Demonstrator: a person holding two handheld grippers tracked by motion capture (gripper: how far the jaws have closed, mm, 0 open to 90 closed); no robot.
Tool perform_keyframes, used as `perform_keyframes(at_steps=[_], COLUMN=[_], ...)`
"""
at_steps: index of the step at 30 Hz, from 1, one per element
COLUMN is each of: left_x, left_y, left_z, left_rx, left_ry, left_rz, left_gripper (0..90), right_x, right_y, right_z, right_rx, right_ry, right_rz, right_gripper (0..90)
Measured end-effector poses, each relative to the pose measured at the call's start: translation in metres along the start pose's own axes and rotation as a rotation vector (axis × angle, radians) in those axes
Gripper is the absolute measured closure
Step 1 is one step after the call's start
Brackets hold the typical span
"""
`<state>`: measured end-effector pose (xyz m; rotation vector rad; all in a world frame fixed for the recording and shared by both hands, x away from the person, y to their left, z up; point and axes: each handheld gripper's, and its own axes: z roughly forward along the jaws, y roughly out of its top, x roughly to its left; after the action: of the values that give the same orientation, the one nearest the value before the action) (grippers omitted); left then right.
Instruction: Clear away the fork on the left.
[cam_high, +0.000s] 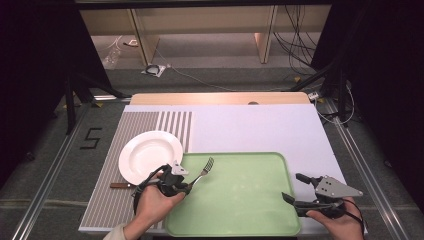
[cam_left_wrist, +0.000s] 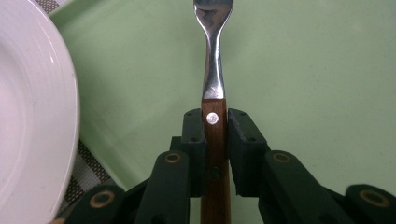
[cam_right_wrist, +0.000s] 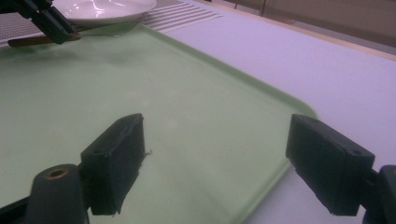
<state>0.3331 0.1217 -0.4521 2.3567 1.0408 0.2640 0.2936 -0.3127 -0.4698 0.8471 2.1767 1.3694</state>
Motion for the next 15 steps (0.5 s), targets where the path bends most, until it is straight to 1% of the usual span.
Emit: perform_keyframes(at_steps=[7, 10, 13, 15], left_x=[-0.001, -0.002, -0.003, -0.004], left_y=[-0.006, -0.009, -0.011, -0.013], left_z=[0.000, 0.001, 0.003, 0.002], left_rx=[0.030, 0.039, 0.060, 0.058], left_ry=[0.010, 0.015, 0.011, 0.012], left_rz=[0.014, 0.013, 0.018, 0.020], left_gripper=[77.0, 77.0, 77.0, 76.9], right_x=[0.000, 0.000, 0.000, 0.000], right_y=[0.000, 0.000, 0.000, 0.000], right_z=[0.000, 0.000, 0.000, 0.001], right_rx=[0.002, 0.004, 0.002, 0.001], right_ry=[0.002, 0.002, 0.003, 0.002], right_rz=[-0.001, 0.000, 0.000, -0.001], right_gripper=[20.7, 20.7, 20.6, 20.7])
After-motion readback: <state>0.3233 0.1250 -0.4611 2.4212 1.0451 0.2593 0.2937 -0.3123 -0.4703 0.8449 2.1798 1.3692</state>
